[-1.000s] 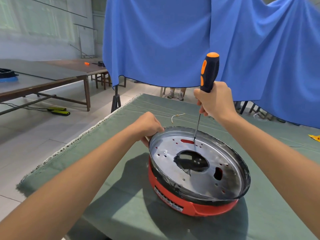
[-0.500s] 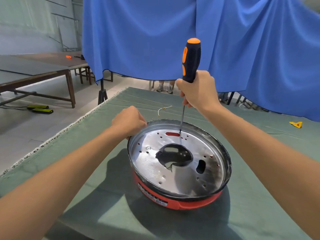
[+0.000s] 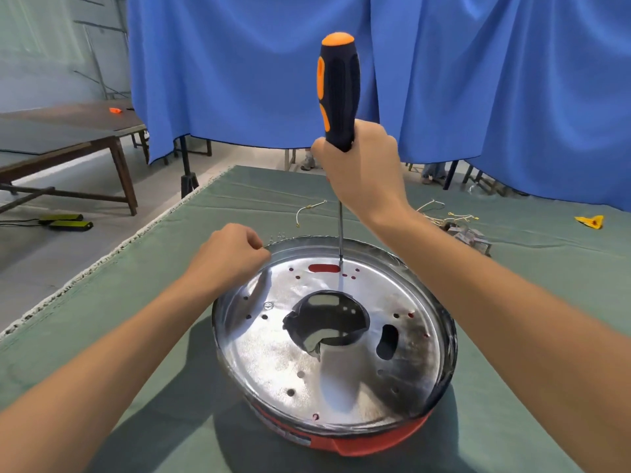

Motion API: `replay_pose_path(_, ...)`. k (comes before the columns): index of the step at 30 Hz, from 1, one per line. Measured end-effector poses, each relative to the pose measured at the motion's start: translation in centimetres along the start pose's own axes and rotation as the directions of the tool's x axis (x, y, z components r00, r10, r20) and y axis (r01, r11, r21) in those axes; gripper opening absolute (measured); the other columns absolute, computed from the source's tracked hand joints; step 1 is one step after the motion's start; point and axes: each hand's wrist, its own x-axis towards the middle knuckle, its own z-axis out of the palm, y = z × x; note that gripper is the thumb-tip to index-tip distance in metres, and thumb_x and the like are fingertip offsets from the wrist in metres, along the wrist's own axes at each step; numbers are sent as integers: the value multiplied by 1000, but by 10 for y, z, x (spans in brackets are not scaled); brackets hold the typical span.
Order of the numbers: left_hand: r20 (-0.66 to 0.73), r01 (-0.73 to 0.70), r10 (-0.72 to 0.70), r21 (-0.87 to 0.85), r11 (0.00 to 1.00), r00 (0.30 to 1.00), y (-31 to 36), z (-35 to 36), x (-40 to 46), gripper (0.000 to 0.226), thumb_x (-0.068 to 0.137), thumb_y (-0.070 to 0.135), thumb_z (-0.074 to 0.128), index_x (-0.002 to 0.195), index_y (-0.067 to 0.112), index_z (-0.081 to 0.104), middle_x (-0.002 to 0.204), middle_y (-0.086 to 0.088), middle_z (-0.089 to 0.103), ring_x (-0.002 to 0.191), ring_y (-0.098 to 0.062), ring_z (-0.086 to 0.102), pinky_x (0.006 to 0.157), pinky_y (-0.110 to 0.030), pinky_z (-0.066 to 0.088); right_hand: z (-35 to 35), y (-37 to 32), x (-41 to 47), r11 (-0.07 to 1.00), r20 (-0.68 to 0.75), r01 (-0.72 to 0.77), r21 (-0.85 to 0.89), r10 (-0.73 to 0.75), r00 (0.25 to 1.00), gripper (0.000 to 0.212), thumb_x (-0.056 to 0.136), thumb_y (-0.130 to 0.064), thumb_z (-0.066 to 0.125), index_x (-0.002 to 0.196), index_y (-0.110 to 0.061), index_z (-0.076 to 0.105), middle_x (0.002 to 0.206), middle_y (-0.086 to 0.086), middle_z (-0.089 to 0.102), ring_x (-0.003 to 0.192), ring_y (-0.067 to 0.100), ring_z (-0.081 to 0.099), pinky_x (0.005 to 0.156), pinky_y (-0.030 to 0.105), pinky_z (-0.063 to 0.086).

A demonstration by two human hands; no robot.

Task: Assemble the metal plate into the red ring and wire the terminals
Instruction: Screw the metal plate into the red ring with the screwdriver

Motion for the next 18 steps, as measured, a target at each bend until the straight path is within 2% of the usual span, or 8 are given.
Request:
replay_pose_path(5,51,-5,0,94,996,999,6,0,6,12,77,19,62,75,10,69,74,-9,69,73,-26,61,72,-38,53,3,2,3,1000,-18,12,14,-12,1000,37,78,-17,52,53,-17,24,46,-1,26,50,17,22,45,31,20)
replay_pose_path(8,63,-27,18,145,989,998,10,-1,7,10,77,16,60,74,10,68,71,-8,67,79,-30,63,70,-36,52,1,2,2,1000,-18,16,12,-16,1000,38,78,-18,52,53,-16,24,46,-1,26,51,17,22,46,32,21)
replay_pose_path(11,75,-58,47,164,985,996,11,-2,7,10,77,10,57,76,5,66,69,-15,62,67,-30,51,63,-33,46,0,1,2,1000,-23,13,18,-12,1000,39,77,-18,53,52,-17,23,45,-1,26,51,18,22,47,32,21)
replay_pose_path(15,96,-62,47,160,985,994,13,-4,5,17,78,8,56,61,5,52,57,-8,44,63,-27,36,59,-30,35,-1,2,1,999,-12,10,43,-9,1000,39,76,-17,53,52,-18,23,45,-2,25,52,19,21,47,31,20)
replay_pose_path(18,87,-63,48,185,981,995,15,-4,3,27,77,7,56,56,11,40,55,-4,38,64,-27,34,59,-29,32,-1,2,0,999,-17,15,44,-14,1000,39,77,-17,52,52,-18,22,45,-2,24,52,18,20,47,31,20)
